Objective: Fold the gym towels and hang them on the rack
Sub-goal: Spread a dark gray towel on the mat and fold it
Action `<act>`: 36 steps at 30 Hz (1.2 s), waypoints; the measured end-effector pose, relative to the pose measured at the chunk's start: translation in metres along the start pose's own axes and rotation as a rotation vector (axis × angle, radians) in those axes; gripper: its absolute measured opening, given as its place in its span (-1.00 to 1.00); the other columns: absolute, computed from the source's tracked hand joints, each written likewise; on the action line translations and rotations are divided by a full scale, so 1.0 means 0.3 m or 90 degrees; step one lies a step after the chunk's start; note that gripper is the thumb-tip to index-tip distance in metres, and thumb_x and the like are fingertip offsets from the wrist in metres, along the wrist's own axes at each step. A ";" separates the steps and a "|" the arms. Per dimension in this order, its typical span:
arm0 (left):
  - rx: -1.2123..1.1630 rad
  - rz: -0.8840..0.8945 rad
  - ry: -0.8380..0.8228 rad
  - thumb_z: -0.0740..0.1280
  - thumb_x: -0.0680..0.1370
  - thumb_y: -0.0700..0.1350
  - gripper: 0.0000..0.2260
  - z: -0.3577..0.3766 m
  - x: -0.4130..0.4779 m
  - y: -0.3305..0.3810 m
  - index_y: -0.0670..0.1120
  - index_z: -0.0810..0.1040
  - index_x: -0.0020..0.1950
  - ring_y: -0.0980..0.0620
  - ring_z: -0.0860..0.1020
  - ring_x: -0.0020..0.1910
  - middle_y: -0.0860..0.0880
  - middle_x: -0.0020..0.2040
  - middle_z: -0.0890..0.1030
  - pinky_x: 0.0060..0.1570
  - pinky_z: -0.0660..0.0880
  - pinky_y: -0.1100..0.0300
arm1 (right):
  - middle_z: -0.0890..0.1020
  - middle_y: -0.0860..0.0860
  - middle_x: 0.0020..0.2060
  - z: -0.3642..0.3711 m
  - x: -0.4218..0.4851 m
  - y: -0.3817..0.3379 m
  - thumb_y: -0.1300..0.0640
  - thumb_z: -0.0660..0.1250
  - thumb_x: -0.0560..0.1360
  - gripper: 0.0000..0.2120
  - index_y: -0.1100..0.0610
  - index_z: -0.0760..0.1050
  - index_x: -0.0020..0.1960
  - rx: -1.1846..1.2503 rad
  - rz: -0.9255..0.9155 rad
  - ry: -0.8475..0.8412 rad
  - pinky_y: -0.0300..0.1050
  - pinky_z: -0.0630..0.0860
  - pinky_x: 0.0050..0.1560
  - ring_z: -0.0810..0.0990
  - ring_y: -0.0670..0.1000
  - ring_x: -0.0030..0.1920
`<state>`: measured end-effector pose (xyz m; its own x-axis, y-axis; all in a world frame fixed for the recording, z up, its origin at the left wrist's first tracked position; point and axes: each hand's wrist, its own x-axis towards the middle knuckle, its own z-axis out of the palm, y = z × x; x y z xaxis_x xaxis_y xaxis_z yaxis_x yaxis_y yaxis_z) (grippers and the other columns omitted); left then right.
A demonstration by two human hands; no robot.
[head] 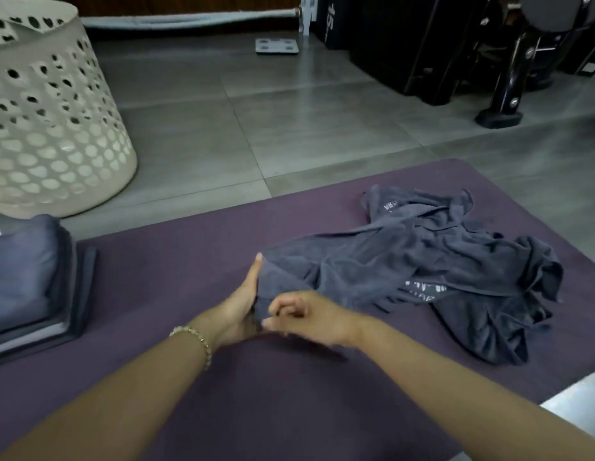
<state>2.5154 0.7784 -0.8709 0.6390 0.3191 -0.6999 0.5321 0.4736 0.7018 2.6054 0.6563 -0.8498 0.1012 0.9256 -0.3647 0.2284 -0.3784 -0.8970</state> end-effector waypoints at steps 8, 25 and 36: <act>0.149 0.165 0.144 0.26 0.54 0.12 -0.70 -0.336 -0.223 -0.009 -0.09 0.61 -0.09 0.16 0.62 -0.41 -0.03 -0.27 0.66 -0.43 0.49 0.34 | 0.69 0.06 -0.04 0.127 0.043 -0.180 0.12 0.33 0.54 -0.90 0.12 0.58 0.01 0.124 -0.019 -0.044 -0.24 0.53 0.04 0.65 -0.06 -0.02; 0.646 0.235 0.214 0.08 0.34 0.52 -0.30 -0.721 -0.449 -0.444 0.09 0.54 0.23 0.12 0.51 0.15 0.14 0.13 0.59 0.22 0.41 0.12 | 0.53 0.09 0.21 0.658 0.305 -0.059 0.05 0.47 0.44 -0.43 0.15 0.34 0.36 0.079 0.214 0.130 -0.24 0.38 0.08 0.50 -0.03 0.12; 0.388 0.334 0.209 0.30 0.58 -0.08 -0.59 -0.679 -0.446 -0.349 -0.14 0.33 -0.45 0.22 0.26 -0.46 0.14 -0.51 0.32 -0.38 0.25 0.30 | 0.58 -0.12 0.21 0.594 0.260 -0.128 -0.19 0.33 0.47 -0.60 -0.06 0.51 0.25 0.142 0.146 0.076 -0.12 0.35 0.33 0.48 -0.10 0.26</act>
<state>2.2609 0.8533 -0.8779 0.7428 0.6380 -0.2030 0.4783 -0.2936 0.8277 2.4319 0.7443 -0.8883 0.2403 0.8045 -0.5432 -0.0301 -0.5532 -0.8325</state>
